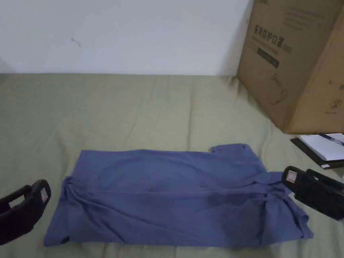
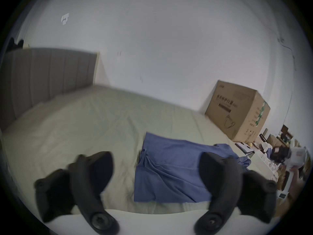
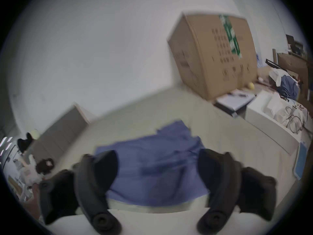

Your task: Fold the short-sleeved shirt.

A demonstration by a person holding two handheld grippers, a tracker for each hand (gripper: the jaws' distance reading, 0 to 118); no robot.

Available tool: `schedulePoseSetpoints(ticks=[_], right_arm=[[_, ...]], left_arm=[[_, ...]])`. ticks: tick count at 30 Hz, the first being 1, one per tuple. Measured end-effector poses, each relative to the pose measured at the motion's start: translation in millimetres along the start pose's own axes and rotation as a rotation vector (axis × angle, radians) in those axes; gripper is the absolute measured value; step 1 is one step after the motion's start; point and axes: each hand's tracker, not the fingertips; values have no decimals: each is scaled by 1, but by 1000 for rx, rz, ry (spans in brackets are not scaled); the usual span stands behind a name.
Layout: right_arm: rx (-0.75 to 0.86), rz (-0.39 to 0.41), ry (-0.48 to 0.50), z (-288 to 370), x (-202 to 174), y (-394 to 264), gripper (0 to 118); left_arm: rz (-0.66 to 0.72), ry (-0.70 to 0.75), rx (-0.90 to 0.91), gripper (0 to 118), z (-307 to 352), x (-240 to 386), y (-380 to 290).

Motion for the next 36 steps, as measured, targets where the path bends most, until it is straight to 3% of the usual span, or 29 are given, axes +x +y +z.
schedulePoseSetpoints(ticks=[1,2,4,7,9,11,14,16,17,18,19,20,21,23,26,28,31,33,34,35,36], right_arm=[[27,16,-9,16,-7,-4,47],[18,45,-41,26,-11,-8,6],[37,91,-81,46,-19,-15,0],[7,90,-4,59,-32,-23,0],[-1,106,-17,63,-39,-25,0],[-21,129,12,60,-45,-23,0],[-66,192,57,57,-54,-21,0],[-96,204,88,53,-59,-23,0],[-107,199,101,52,-61,-24,0],[-124,189,118,48,-57,-22,0],[-131,189,122,47,-58,-24,0],[-135,189,123,45,-60,-27,0],[-145,191,126,42,-62,-29,0],[-165,191,139,38,-56,-31,0],[-202,227,145,29,-55,-38,0],[-214,264,135,22,-57,-43,0],[-232,264,134,16,-57,-43,0],[-230,255,130,14,-58,-44,0],[-228,250,127,16,-53,-42,0],[-227,248,119,17,-51,-41,0],[-222,245,111,18,-48,-41,0]], left_arm=[[-22,2,24,45,17,5,-3],[-47,20,37,0,31,10,-7],[-82,75,57,0,58,20,-13],[-53,40,21,0,71,16,-15],[-49,48,-7,0,65,16,-9],[-62,37,-154,0,34,12,7],[95,-12,-570,0,-42,-7,18],[84,0,-760,0,-96,-20,9],[8,19,-788,4,-112,-23,4],[-37,38,-799,19,-126,-25,-3],[-53,51,-818,50,-133,-22,-10],[-84,83,-848,96,-146,-24,-17],[-81,154,-870,116,-158,-28,-26],[-97,230,-847,117,-166,-29,-37],[-99,146,-885,118,-183,-22,-55],[-186,184,-917,118,-196,-26,-66],[-123,193,-935,118,-192,-23,-57],[-142,190,-905,98,-182,-16,-50],[-152,176,-862,73,-176,-13,-44],[-165,163,-811,15,-172,-16,-41],[-158,131,-757,0,-164,-14,-34]])
